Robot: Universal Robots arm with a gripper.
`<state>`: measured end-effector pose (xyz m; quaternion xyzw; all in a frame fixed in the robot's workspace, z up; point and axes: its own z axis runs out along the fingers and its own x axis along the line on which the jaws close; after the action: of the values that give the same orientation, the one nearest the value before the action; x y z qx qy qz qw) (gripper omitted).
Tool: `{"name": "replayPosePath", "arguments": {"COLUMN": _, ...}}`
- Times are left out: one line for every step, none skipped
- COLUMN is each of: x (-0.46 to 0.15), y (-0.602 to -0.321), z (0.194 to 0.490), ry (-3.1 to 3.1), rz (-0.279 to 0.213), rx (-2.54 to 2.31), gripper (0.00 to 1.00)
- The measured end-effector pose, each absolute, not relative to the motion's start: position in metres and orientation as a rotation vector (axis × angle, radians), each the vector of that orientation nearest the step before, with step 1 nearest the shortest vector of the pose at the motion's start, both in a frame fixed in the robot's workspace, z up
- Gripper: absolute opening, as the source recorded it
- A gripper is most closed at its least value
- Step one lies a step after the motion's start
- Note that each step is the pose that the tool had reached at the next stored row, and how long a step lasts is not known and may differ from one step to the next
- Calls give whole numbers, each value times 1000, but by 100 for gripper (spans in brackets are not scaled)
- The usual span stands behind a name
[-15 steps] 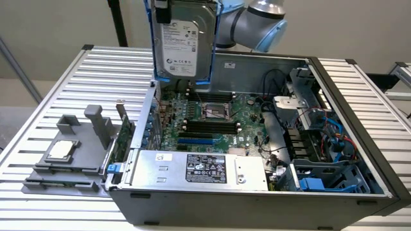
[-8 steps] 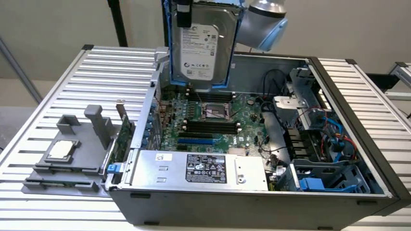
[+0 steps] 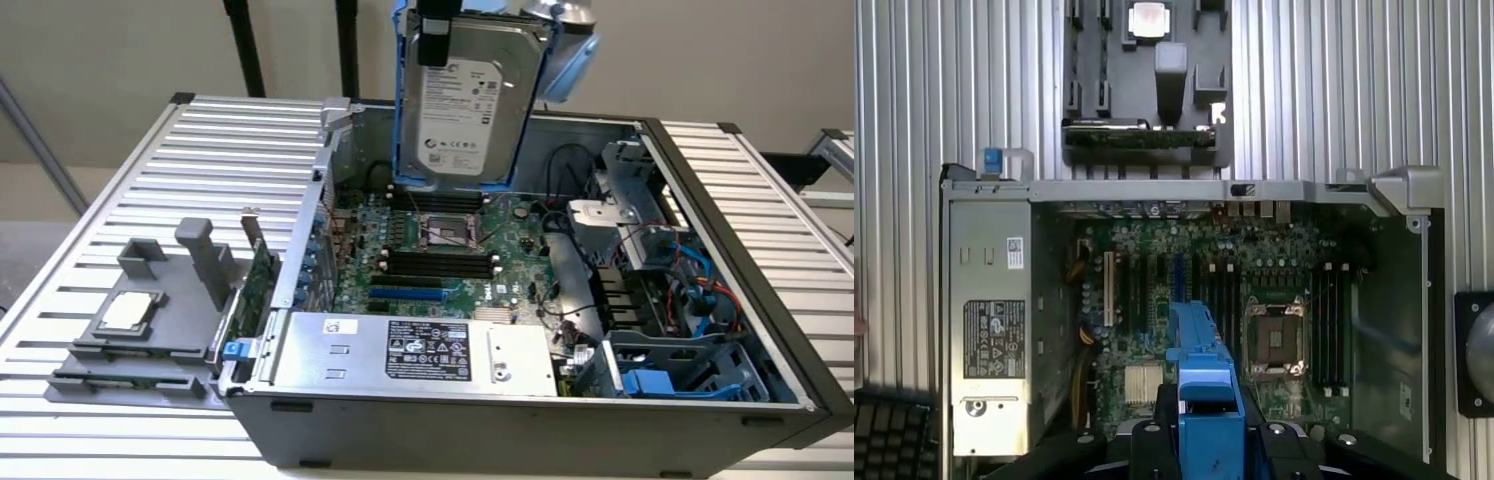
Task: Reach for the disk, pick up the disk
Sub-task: 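Pick up the disk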
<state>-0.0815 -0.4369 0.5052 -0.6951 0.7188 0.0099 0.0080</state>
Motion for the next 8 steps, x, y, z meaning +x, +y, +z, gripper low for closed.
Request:
{"name": "replayPosePath", "arguments": {"x": -77, "y": -438, "z": 505, "ry": 2247, "rz": 31, "rx": -2173, "gripper": 33}}
{"name": "replayPosePath", "arguments": {"x": -72, "y": -439, "z": 505, "ry": 2247, "rz": 31, "rx": -2173, "gripper": 33}}
{"name": "replayPosePath", "arguments": {"x": -68, "y": -441, "z": 505, "ry": 2247, "rz": 31, "rx": -2173, "gripper": 33}}
{"name": "replayPosePath", "arguments": {"x": -63, "y": -442, "z": 505, "ry": 2247, "rz": 31, "rx": -2173, "gripper": 33}}
{"name": "replayPosePath", "arguments": {"x": -59, "y": -443, "z": 505, "ry": 2247, "rz": 31, "rx": -2173, "gripper": 33}}
{"name": "replayPosePath", "arguments": {"x": -54, "y": -445, "z": 505, "ry": 2247, "rz": 31, "rx": -2173, "gripper": 33}}
{"name": "replayPosePath", "arguments": {"x": -50, "y": -446, "z": 505, "ry": 2247, "rz": 31, "rx": -2173, "gripper": 33}}
{"name": "replayPosePath", "arguments": {"x": -45, "y": -448, "z": 505, "ry": 2247, "rz": 31, "rx": -2173, "gripper": 33}}
